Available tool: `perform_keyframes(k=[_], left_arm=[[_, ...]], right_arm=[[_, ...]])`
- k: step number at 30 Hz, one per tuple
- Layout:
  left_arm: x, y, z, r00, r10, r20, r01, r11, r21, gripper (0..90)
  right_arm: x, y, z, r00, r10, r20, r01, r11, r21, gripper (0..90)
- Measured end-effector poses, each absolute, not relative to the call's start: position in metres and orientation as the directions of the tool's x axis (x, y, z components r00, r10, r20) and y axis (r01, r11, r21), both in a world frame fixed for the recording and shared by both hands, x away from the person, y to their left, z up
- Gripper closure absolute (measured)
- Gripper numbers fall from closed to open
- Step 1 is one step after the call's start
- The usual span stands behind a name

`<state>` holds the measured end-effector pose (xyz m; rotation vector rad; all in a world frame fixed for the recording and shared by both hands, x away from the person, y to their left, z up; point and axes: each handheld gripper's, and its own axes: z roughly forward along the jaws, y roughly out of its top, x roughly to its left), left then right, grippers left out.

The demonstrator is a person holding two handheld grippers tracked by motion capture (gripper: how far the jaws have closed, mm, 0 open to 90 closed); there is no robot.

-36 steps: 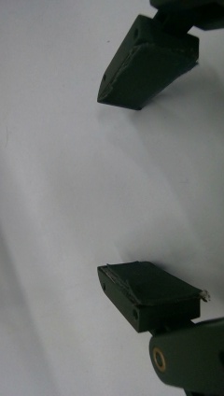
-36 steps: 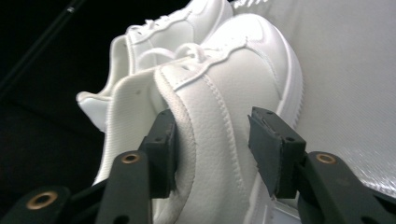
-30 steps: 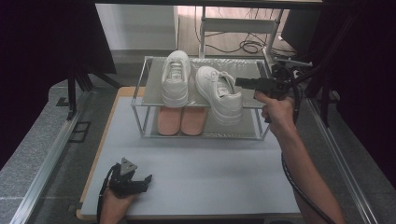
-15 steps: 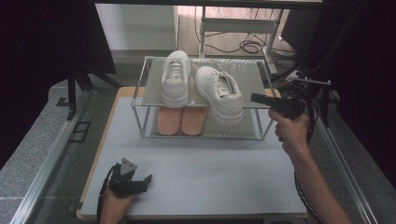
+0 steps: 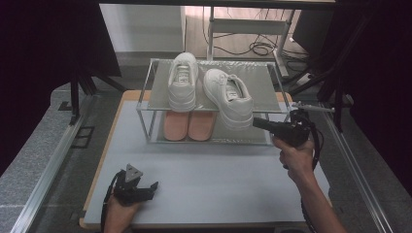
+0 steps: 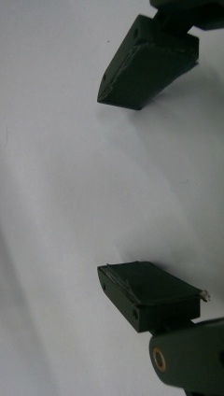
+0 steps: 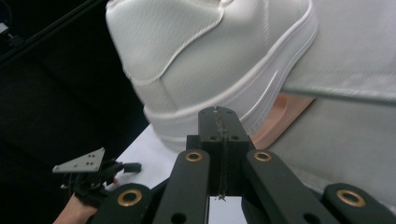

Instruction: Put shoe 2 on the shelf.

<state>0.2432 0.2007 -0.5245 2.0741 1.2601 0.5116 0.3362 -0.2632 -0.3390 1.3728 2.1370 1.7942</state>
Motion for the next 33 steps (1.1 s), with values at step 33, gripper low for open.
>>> perform_keyframes(k=[33], left_arm=[[0.243,0.201,-0.524,0.461,0.887,-0.002,0.633,-0.328,0.701,15.5]], right_arm=[[0.372,-0.213,-0.349,-0.595,0.641,0.485,0.58,-0.075,0.811,90.0]])
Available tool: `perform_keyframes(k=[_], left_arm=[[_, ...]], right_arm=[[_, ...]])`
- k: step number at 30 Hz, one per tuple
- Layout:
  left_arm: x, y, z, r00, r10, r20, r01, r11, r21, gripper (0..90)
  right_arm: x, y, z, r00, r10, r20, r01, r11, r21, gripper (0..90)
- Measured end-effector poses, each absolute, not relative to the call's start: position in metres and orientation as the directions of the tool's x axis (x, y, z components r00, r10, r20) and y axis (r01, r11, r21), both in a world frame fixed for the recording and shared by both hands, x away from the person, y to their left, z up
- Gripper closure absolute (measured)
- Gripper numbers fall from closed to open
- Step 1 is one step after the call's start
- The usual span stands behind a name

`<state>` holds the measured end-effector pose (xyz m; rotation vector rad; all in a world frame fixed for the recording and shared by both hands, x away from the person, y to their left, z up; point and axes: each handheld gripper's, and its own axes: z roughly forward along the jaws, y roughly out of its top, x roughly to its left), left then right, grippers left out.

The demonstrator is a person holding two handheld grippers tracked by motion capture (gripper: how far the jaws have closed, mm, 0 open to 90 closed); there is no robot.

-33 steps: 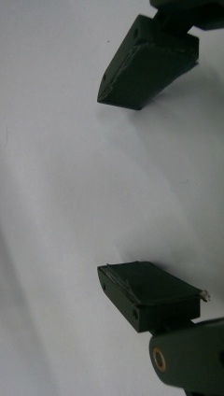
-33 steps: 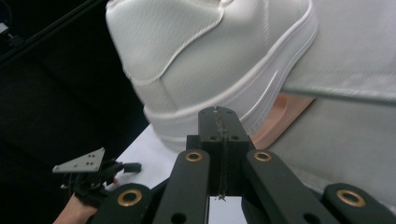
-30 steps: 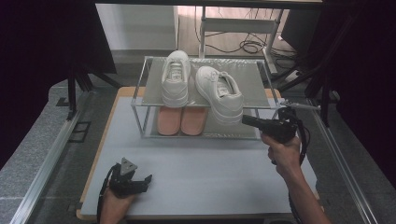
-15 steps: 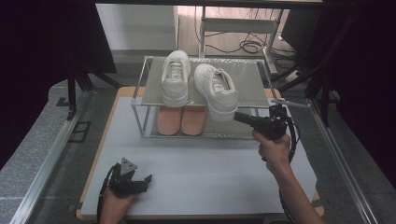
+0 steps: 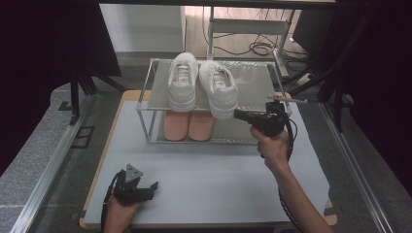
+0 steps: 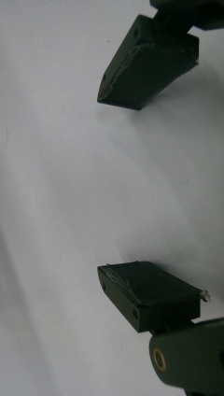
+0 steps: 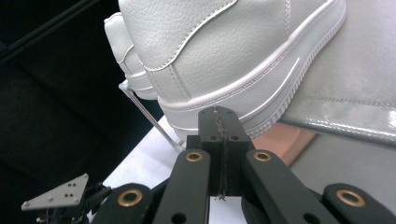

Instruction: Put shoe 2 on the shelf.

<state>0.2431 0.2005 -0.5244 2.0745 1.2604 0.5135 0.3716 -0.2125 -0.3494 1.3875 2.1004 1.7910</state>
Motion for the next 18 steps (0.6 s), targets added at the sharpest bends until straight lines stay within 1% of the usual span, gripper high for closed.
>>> perform_keyframes(k=[4,9,13,18], left_arm=[[0.243,0.201,-0.525,0.462,0.887,-0.004,0.634,-0.327,0.701,15.4],[0.243,0.201,-0.524,0.462,0.887,-0.005,0.635,-0.327,0.7,15.4],[0.243,0.201,-0.524,0.462,0.887,-0.006,0.635,-0.327,0.7,15.4],[0.244,0.201,-0.524,0.462,0.887,-0.006,0.635,-0.326,0.7,15.4]], right_arm=[[0.377,-0.209,-0.351,-0.596,0.631,0.496,0.582,-0.085,0.809,90.0],[0.377,-0.207,-0.349,-0.604,0.625,0.494,0.586,-0.071,0.807,90.0],[0.379,-0.203,-0.35,-0.614,0.599,0.514,0.597,-0.074,0.799,90.0],[0.381,-0.192,-0.349,-0.634,0.592,0.497,0.591,-0.043,0.805,90.0]])
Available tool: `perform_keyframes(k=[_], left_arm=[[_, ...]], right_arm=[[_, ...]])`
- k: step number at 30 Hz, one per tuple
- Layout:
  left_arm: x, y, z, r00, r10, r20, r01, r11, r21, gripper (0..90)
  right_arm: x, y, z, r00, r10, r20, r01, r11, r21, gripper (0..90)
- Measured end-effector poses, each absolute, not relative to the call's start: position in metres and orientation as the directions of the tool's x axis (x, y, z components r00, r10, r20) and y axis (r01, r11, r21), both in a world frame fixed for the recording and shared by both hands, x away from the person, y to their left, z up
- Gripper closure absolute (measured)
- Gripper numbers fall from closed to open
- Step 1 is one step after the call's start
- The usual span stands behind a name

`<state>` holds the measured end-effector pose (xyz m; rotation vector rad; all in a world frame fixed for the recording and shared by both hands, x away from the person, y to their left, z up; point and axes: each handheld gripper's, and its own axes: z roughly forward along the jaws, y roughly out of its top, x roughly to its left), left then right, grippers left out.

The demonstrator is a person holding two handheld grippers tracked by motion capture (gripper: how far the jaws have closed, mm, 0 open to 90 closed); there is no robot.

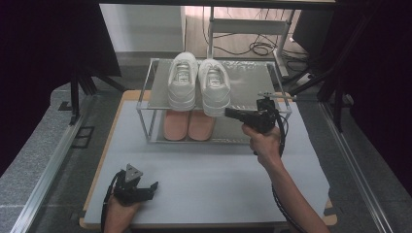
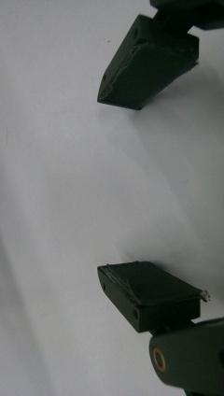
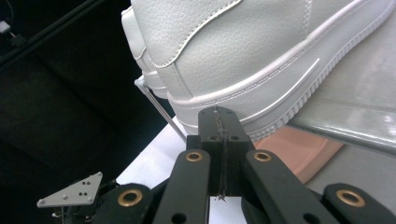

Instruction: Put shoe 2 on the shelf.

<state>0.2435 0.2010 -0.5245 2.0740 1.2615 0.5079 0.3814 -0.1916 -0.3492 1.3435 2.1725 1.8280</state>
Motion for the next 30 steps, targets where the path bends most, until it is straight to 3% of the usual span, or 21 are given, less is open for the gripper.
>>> perform_keyframes(k=[30], left_arm=[[0.244,0.201,-0.525,0.462,0.887,-0.008,0.636,-0.325,0.7,15.4]], right_arm=[[0.386,-0.166,-0.354,-0.654,0.559,0.509,0.591,-0.043,0.806,90.0]])
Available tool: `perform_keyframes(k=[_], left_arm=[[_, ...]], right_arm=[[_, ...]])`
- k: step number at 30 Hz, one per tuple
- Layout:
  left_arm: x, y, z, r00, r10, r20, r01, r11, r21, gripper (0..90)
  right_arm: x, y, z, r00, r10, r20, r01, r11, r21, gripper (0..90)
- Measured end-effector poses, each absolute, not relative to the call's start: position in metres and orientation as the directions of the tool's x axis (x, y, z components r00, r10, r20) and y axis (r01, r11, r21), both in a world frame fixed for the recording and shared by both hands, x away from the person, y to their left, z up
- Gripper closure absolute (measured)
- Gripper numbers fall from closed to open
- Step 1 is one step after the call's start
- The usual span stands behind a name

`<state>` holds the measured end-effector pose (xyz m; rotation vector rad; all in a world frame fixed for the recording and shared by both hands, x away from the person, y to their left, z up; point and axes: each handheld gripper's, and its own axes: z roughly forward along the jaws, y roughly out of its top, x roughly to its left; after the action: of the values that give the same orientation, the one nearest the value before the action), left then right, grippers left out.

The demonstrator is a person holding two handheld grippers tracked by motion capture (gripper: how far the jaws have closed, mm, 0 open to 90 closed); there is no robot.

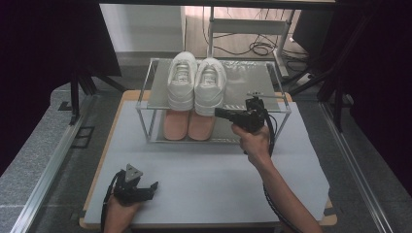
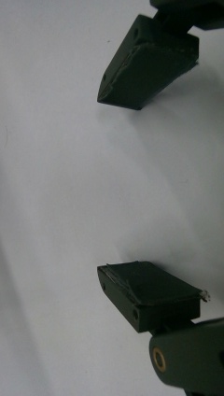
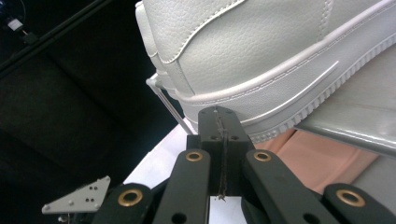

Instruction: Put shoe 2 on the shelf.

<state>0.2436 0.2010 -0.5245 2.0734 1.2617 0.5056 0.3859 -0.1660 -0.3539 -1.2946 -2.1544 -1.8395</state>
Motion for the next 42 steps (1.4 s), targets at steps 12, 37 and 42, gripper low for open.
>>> perform_keyframes(k=[12,37,42], left_arm=[[0.244,0.201,-0.525,0.459,0.889,-0.012,0.636,-0.319,0.703,15.4],[0.243,0.201,-0.525,0.457,0.889,-0.012,0.637,-0.318,0.702,15.4],[0.243,0.201,-0.525,0.459,0.889,-0.011,0.636,-0.319,0.703,15.4]], right_arm=[[0.385,-0.167,-0.35,-0.668,0.573,0.475,0.587,0.013,0.81,90.0],[0.357,-0.193,-0.355,-0.709,0.679,0.19,0.442,0.219,0.87,53.3],[0.352,-0.199,-0.36,-0.712,0.689,0.136,0.419,0.262,0.869,46.1]])
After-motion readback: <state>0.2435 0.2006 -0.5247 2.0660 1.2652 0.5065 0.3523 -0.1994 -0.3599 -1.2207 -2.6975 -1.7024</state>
